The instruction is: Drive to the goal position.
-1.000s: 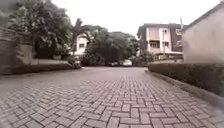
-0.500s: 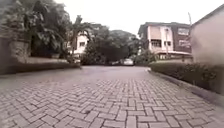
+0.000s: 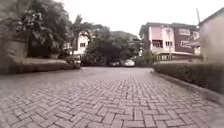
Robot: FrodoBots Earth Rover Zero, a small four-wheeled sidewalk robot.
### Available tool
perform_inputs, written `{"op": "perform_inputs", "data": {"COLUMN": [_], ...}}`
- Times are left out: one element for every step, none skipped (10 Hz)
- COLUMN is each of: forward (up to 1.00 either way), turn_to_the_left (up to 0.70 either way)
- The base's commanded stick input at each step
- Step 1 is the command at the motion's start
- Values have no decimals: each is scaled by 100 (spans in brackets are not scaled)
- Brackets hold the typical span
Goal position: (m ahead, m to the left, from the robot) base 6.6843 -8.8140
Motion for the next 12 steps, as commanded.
{"op": "perform_inputs", "data": {"forward": [70, 70, 70, 70, 70, 70, 70, 70, 70, 70, 70, 70], "turn_to_the_left": [0, 0, 0, 0, -22, -25, -3, 0, 0, 0, 0, 0]}}
